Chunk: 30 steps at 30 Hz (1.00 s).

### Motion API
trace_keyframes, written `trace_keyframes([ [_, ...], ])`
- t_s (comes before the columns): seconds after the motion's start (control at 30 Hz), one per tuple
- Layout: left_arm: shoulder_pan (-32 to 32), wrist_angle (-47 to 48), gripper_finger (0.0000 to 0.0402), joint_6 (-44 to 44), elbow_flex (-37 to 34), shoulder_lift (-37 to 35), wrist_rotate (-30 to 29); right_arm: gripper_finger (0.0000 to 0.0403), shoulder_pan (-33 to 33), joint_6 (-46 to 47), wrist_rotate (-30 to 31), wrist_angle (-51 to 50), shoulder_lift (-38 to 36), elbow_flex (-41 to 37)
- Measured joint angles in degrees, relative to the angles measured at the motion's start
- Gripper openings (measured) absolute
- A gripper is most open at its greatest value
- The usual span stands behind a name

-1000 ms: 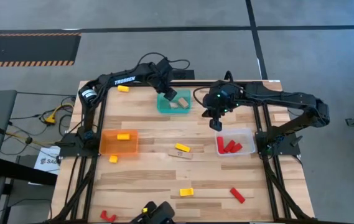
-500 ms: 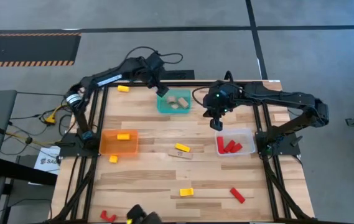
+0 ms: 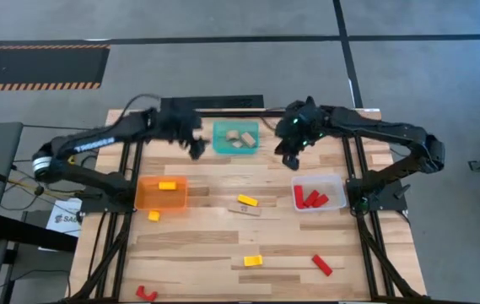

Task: Sort & place blocks by color
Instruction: Put the yellow block into the orange bin

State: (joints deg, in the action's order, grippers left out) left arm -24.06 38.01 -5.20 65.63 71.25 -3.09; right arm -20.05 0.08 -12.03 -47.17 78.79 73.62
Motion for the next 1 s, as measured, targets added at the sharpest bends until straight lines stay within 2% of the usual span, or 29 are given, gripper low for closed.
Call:
trace_keyframes([
  [0.1, 3.27, -8.63, 0.0276, -1.7, -9.23, -3.93, 2.62, 0.0101, 3.17, 0.43, -0.03, 3.57, 2.68, -0.06],
  [0.2, 5.82, -10.97, 0.0276, -4.0, -14.12, -6.01, 2.41, 0.0134, 6.33, 2.24, 0.12, 8.68, 6.89, 0.11],
  [0.33, 8.27, -10.42, 0.0276, -5.41, -15.31, -6.53, 0.21, 0.0181, 10.65, 3.27, -0.09, 14.78, 15.41, -0.01],
  [0.5, 9.3, -12.3, 0.0276, -4.45, -15.31, -6.59, -1.04, 0.0226, 14.07, 9.38, 0.52, 22.02, 25.9, -0.01],
  [0.7, 9.33, -12.05, 0.0276, -4.27, -15.31, -6.59, 2.24, 0.023, 16.3, 17.67, 4.64, 23.82, 33.73, -0.01],
  [1.0, 9.32, -12.01, 0.0276, -0.78, -15.31, -6.57, 4.21, 0.0212, 20.27, 22.0, 9.9, 26.61, 34.92, 0.03],
])
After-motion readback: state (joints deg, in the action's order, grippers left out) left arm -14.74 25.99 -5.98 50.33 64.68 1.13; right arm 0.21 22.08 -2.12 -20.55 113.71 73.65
